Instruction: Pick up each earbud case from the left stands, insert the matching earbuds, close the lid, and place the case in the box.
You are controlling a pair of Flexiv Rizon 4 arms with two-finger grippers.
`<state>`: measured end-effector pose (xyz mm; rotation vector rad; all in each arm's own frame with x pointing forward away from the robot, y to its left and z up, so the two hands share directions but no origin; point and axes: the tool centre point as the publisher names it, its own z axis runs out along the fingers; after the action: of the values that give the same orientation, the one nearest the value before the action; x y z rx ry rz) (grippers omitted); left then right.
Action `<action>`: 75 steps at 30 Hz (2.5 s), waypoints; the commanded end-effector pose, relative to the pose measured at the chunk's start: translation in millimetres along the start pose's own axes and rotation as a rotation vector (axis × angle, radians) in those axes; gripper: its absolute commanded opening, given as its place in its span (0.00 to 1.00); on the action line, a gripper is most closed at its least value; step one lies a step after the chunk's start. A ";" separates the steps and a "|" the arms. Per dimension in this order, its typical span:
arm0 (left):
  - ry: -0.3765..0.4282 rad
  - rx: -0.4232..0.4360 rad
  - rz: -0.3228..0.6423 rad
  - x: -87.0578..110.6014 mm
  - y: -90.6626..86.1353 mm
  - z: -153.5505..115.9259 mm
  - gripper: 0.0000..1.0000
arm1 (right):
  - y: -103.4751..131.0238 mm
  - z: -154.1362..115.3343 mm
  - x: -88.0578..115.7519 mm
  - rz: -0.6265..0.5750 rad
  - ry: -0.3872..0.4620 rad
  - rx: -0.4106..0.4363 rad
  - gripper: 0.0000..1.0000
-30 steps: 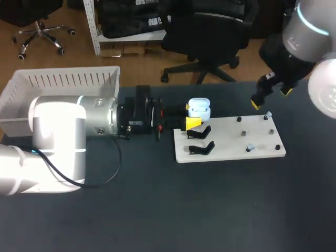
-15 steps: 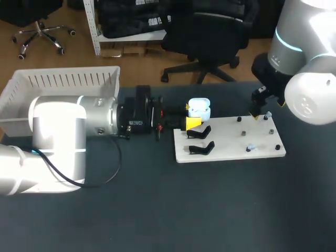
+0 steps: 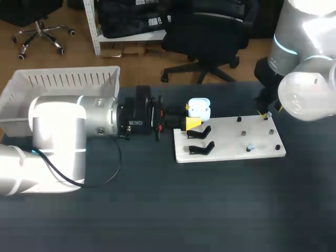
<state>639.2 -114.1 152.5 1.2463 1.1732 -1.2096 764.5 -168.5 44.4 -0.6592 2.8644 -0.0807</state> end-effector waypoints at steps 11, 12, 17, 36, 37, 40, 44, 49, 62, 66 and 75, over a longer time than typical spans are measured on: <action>-0.005 -0.006 0.004 1.0 -1.2 0.3 0.00 | -2.2 9.2 3.6 0.007 0.008 0.015 0.44; -0.005 -0.006 0.004 1.0 -1.2 0.3 0.00 | -2.2 10.2 3.7 0.000 0.007 0.026 0.44; -0.005 -0.006 0.004 1.0 -1.2 0.3 0.00 | -0.8 13.1 2.4 0.019 0.003 0.007 0.44; -0.005 -0.006 0.004 1.0 -1.2 0.3 0.00 | -1.9 17.9 -0.9 0.046 0.003 -0.011 0.36; -0.005 -0.006 0.004 1.0 -1.2 0.3 0.00 | -1.5 18.2 -1.3 0.044 0.004 -0.012 0.36; -0.005 -0.006 0.004 1.0 -1.2 0.3 0.00 | -0.2 18.9 -2.2 0.041 0.007 -0.011 0.30; -0.005 -0.006 0.004 1.0 -1.2 0.3 0.00 | 0.7 19.8 -3.0 0.039 0.012 -0.010 0.27; -0.005 -0.006 0.004 1.0 -1.2 0.3 0.00 | 0.8 20.2 -3.1 0.042 0.015 -0.007 0.20; -0.005 -0.006 0.004 1.0 -1.2 0.3 0.00 | 0.6 19.2 2.6 0.046 0.016 0.004 0.00; -0.005 -0.006 0.004 1.0 -1.2 0.3 0.00 | 0.0 11.9 2.6 0.049 0.008 0.006 0.00; -0.005 -0.006 0.004 1.0 -1.2 0.3 0.00 | 13.9 -31.9 7.8 0.055 0.007 0.031 0.00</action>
<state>639.2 -114.1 152.4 1.2462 1.1733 -1.2097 761.3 -160.2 53.9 -0.5888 2.8927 -0.1037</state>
